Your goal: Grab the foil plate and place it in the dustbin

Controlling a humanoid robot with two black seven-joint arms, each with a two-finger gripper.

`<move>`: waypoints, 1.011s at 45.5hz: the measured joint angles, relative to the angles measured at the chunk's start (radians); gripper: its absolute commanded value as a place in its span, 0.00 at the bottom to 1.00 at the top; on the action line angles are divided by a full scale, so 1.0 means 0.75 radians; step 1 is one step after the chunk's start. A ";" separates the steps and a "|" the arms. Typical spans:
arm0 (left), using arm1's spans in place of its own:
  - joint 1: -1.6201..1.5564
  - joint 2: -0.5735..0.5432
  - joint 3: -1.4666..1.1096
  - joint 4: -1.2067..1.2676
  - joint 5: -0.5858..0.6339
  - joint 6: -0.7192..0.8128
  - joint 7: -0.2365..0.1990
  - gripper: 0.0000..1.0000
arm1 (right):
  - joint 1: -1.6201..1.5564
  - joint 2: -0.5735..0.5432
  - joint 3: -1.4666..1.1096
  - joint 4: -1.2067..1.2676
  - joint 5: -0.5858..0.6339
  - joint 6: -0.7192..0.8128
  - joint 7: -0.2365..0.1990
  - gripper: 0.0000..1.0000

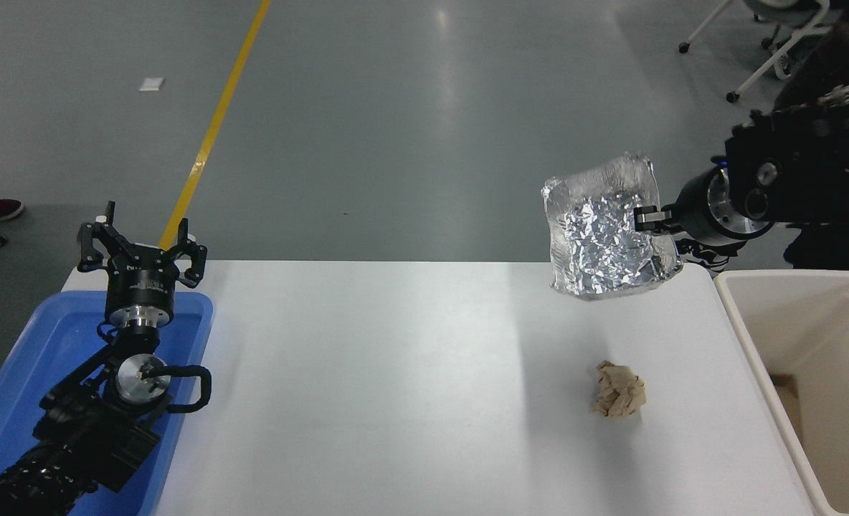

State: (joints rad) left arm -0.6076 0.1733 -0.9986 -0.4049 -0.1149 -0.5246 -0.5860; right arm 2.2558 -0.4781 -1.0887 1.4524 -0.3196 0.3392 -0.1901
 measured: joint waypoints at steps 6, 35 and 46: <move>0.000 0.000 0.000 0.000 -0.001 0.000 0.000 0.99 | 0.111 -0.013 -0.028 0.026 0.019 0.080 0.000 0.00; 0.000 -0.002 0.000 0.000 -0.006 0.000 -0.003 0.99 | 0.034 -0.355 -0.401 -0.291 -0.257 0.155 0.117 0.00; 0.000 -0.002 0.000 0.000 -0.006 0.000 -0.004 0.99 | -0.379 -0.637 -0.211 -0.624 -0.444 0.097 0.164 0.00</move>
State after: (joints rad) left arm -0.6074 0.1719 -0.9986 -0.4051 -0.1193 -0.5246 -0.5888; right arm 1.9716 -0.9556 -1.2469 0.9844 -0.6522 0.4123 -0.0671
